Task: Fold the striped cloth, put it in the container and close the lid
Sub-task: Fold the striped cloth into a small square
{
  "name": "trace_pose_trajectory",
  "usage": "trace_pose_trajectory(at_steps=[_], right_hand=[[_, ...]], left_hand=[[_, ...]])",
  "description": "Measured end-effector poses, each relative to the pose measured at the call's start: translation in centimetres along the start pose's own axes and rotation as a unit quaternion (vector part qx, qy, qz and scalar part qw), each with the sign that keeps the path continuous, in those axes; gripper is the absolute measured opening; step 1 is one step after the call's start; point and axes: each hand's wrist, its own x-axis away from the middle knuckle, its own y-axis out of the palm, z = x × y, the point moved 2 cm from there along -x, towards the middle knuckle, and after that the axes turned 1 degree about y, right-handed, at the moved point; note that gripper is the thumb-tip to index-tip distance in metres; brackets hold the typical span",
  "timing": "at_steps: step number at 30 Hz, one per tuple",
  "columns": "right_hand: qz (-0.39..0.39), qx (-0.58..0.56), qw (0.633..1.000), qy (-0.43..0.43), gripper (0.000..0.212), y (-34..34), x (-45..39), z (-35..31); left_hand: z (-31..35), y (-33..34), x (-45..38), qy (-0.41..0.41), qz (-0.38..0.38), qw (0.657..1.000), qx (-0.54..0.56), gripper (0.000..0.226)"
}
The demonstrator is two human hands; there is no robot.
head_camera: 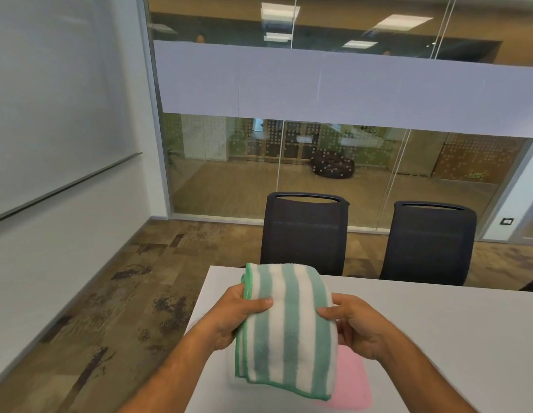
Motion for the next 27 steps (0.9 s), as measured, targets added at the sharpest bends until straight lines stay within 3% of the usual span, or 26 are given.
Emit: trace_pose_trajectory(at_steps=[3,6,9,11,14,17,21,27], right_hand=[[0.024,0.014,0.998,-0.047,0.03,-0.5,0.0,-0.3],[0.05,0.028,0.994,-0.088,0.034,-0.5,0.0,-0.8],[0.052,0.023,0.991,-0.122,0.025,-0.5,0.0,-1.5],[0.051,0.009,0.991,-0.123,0.031,-0.8,-0.1,-1.8],[0.055,0.047,0.99,-0.117,0.04,-1.2,-0.1,-2.0],[0.043,0.073,0.989,-0.119,0.035,-1.6,-0.1,-2.4],[0.048,0.096,0.977,-0.186,0.022,-1.6,0.1,-3.1],[0.014,0.065,0.973,-0.221,0.031,-1.8,0.5,-3.8]], left_hand=[[0.6,-0.2,-0.1,0.052,0.003,0.998,-0.032,0.031],[2.0,0.2,0.4,0.127,0.003,0.986,-0.104,0.036],[3.0,0.6,0.8,0.233,-0.038,0.945,-0.228,0.048],[3.4,0.6,0.9,0.267,-0.033,0.929,-0.255,0.051],[4.0,0.3,0.9,0.281,-0.035,0.917,-0.28,0.05],[4.0,0.0,0.7,0.287,-0.033,0.91,-0.297,0.05],[4.0,-0.3,0.5,0.262,0.005,0.925,-0.277,0.053],[4.6,-0.5,0.6,0.315,-0.005,0.918,-0.239,0.05]])
